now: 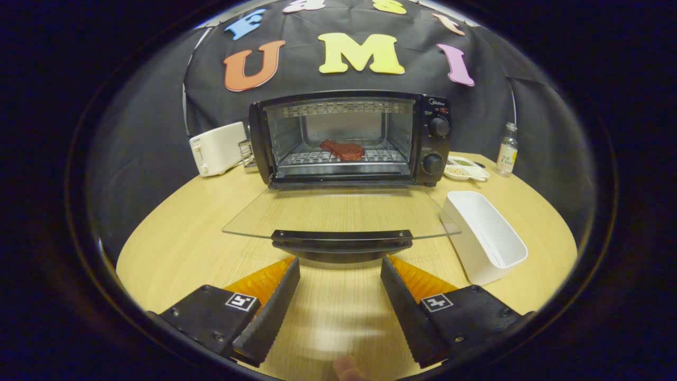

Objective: Open the toaster oven, put the food inside, and close the toaster oven door.

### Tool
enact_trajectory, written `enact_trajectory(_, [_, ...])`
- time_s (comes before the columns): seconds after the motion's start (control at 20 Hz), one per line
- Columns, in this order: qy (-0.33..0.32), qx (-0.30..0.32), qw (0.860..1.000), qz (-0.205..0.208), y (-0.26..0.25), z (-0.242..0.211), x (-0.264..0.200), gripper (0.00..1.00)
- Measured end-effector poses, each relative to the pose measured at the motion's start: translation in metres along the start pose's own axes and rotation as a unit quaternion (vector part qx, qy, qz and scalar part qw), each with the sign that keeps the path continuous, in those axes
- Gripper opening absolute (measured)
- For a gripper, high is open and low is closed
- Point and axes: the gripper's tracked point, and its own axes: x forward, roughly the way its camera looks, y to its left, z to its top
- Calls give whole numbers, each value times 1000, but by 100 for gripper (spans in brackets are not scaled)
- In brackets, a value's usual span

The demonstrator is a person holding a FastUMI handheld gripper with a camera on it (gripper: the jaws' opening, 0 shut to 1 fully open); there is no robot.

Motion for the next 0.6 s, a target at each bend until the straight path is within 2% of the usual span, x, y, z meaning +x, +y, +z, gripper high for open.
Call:
enact_trajectory(0.35, [-4, 8, 1000, -15, -4, 4, 4, 98])
enact_trajectory(0.45, [-23, 1, 1000, -11, -3, 15, 2, 98])
enact_trajectory(0.6, [-12, 3, 1000, -14, -3, 15, 2, 98])
